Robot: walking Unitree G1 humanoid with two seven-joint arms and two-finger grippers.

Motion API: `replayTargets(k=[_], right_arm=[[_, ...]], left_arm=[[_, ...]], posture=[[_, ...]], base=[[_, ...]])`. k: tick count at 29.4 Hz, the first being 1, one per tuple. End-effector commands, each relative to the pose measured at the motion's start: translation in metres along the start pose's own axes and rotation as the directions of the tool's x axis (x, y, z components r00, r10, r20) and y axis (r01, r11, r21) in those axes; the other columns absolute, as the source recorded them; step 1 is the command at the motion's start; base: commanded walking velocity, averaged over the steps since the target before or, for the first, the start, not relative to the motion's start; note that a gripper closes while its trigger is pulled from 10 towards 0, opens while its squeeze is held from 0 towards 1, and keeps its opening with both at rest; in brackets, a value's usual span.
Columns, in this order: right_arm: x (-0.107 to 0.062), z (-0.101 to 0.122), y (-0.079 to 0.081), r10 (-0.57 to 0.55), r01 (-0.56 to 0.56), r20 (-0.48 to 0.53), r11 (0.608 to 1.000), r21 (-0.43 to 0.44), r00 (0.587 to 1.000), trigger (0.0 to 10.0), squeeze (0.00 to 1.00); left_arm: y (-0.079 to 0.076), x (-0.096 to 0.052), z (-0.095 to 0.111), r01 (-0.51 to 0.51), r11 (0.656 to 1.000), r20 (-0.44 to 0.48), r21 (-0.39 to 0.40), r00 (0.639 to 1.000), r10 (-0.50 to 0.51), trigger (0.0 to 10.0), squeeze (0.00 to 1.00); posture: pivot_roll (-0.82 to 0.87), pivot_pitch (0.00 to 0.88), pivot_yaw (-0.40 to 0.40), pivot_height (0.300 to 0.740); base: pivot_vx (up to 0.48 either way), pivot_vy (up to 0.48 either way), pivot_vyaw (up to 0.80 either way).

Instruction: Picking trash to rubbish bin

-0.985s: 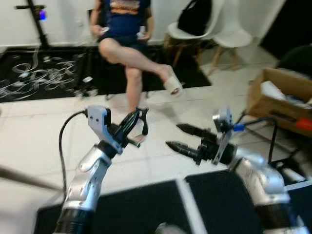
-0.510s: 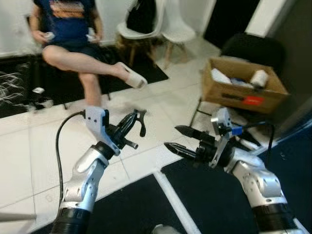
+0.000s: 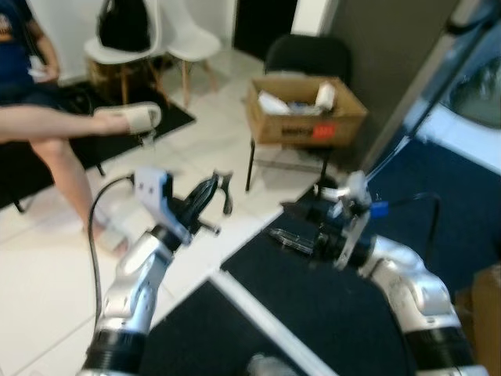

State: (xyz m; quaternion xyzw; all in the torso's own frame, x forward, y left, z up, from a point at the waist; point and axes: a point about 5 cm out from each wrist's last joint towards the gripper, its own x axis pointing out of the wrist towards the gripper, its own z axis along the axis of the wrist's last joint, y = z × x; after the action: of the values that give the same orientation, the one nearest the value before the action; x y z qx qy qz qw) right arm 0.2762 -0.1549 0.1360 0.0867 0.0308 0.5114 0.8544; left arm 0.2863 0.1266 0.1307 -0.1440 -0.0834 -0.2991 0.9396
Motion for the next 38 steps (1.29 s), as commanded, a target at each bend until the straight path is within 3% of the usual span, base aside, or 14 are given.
replayTargets(k=[1, 15, 38], right_arm=[[0.0, 0.0, 0.0, -0.002, 0.002, -0.013, 1.0, -0.004, 1.0, 10.0, 0.0], [0.003, 0.004, 0.001, -0.005, 0.005, 0.0, 1.0, -0.014, 1.0, 10.0, 0.0], [0.005, 0.011, 0.001, -0.026, 0.027, 0.049, 1.0, -0.01, 0.998, 10.0, 0.0]], left_arm=[[0.001, -0.001, -0.003, -0.003, 1.0, -0.019, 0.001, 1.0, 0.003, 10.0, 0.0], [0.001, 0.0, -0.003, 0.0, 1.0, -0.025, 0.011, 1.0, 0.0, 10.0, 0.0], [-0.001, 0.001, -0.004, 0.052, 0.999, -0.037, 0.003, 0.998, -0.051, 10.0, 0.0]], posture=[[-0.07, 0.0, -0.025, 0.74], [-0.06, 0.0, -0.029, 0.74], [-0.06, 0.0, -0.029, 0.74]], base=[[0.0, 0.0, -0.8], [0.0, 0.0, -0.8], [0.418, 0.0, 0.0]])
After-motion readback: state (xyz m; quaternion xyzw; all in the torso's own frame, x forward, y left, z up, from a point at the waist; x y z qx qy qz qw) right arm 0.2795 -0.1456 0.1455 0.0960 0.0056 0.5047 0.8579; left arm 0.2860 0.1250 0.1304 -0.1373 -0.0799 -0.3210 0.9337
